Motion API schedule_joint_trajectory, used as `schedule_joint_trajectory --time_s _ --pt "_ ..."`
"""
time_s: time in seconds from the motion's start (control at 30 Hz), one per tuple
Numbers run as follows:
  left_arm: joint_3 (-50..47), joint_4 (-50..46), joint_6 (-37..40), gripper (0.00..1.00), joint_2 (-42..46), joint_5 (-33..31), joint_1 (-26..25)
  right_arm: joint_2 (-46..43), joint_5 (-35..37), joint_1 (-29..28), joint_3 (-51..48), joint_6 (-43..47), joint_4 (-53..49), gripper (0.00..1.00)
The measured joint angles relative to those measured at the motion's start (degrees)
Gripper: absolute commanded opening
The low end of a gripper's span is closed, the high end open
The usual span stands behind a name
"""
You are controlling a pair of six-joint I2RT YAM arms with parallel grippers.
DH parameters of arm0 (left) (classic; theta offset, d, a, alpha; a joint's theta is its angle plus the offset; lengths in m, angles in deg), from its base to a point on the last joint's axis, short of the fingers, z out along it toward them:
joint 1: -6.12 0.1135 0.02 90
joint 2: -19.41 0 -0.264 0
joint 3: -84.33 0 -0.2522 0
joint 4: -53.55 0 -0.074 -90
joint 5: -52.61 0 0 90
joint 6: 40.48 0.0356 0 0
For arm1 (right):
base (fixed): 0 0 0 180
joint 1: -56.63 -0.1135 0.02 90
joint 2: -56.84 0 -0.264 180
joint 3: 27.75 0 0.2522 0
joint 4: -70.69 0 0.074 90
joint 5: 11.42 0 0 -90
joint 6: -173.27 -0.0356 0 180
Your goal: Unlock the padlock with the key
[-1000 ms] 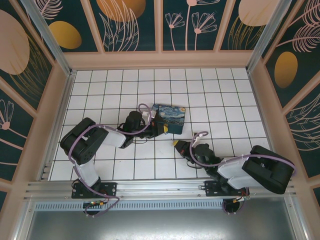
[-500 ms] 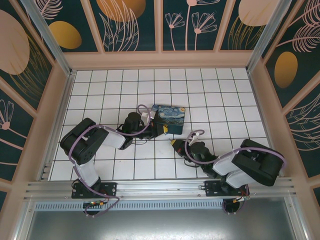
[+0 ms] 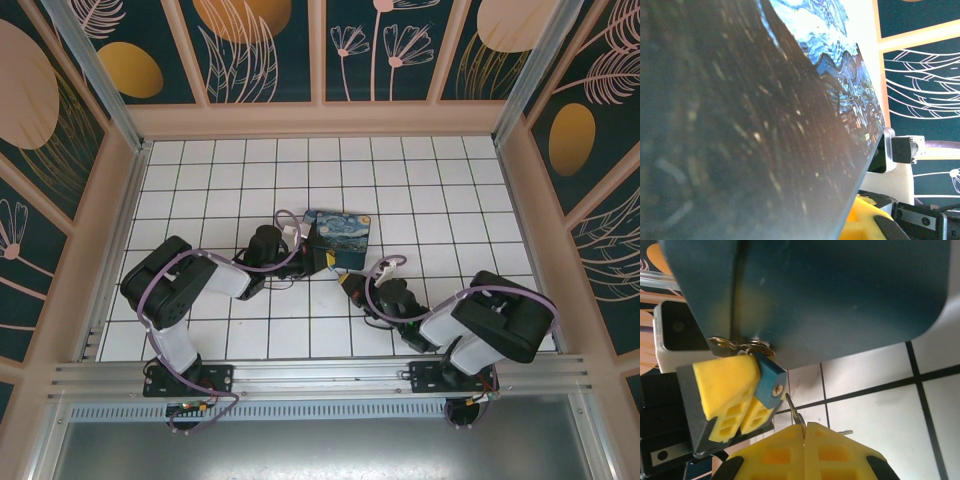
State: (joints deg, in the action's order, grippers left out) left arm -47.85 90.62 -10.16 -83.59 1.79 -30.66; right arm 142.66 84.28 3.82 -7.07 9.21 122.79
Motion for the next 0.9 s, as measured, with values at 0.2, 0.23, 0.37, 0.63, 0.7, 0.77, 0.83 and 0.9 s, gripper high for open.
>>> schedule_joint_trajectory --time_s 0.2,0.23,0.37,0.63,0.7,0.77,0.83,0.9 --pt "0.0 0.1 0.0 0.00 0.0 -0.1 0.1 0.0 -1.2 1.0 0.7 0.2 -0.1 0.00" --pt "0.0 0.1 0.0 0.00 0.0 -0.2 0.1 0.0 -1.3 1.0 0.8 0.2 -0.1 0.00" --pt "0.0 0.1 0.0 0.00 0.0 -0.2 0.1 0.0 -1.5 1.1 1.0 0.2 -0.1 0.00" --pt "0.0 0.3 0.0 0.00 0.0 -0.2 0.1 0.0 -2.0 1.5 1.0 0.2 -0.1 0.00" --pt "0.0 0.9 -0.7 0.00 0.0 -0.2 0.1 0.0 -2.2 1.9 0.9 0.6 0.4 0.00" --pt "-0.3 2.2 -1.7 0.00 0.0 -0.1 0.3 0.0 -2.4 2.4 0.6 1.1 1.7 0.00" --pt "-0.5 3.5 -3.1 0.00 0.0 0.0 0.4 0.0 -2.8 3.0 0.6 1.7 2.5 0.00" --pt "-0.9 4.8 -4.6 0.00 0.1 0.2 0.5 0.0 -3.2 3.4 0.6 2.3 3.0 0.00"
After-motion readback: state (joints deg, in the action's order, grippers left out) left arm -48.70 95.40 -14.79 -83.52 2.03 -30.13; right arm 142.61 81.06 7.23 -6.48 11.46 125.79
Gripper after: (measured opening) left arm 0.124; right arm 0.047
